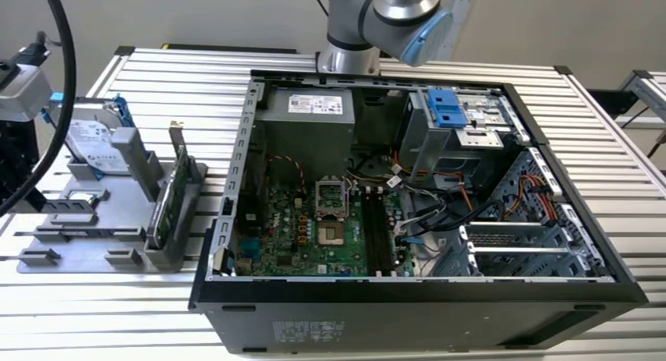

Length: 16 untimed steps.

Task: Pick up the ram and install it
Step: 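Pick up the ram and move it above insertion slot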

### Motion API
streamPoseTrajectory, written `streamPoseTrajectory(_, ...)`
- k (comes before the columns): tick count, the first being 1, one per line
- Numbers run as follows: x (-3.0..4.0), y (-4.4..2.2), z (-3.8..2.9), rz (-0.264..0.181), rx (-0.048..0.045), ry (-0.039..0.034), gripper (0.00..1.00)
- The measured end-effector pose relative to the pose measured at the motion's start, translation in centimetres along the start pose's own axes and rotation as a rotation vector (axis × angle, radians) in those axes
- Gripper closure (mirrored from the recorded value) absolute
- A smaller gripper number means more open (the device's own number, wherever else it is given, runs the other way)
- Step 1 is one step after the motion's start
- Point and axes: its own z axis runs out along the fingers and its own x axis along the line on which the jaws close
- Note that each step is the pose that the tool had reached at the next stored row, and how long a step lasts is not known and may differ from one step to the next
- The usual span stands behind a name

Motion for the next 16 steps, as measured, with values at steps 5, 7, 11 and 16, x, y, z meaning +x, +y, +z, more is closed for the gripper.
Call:
streamPoseTrajectory(5, 0.01, -0.01, -0.36, 0.0, 0.0, 0.0, 1.0)
streamPoseTrajectory(7, 0.01, -0.02, -0.48, 0.0, -0.0001, 0.0001, 1.0)
streamPoseTrajectory(11, 0.01, -0.03, -0.75, 0.0, 0.0, 0.0, 1.0)
streamPoseTrajectory(16, 0.03, -0.06, -1.16, 0.0, -0.0001, 0.0001, 1.0)
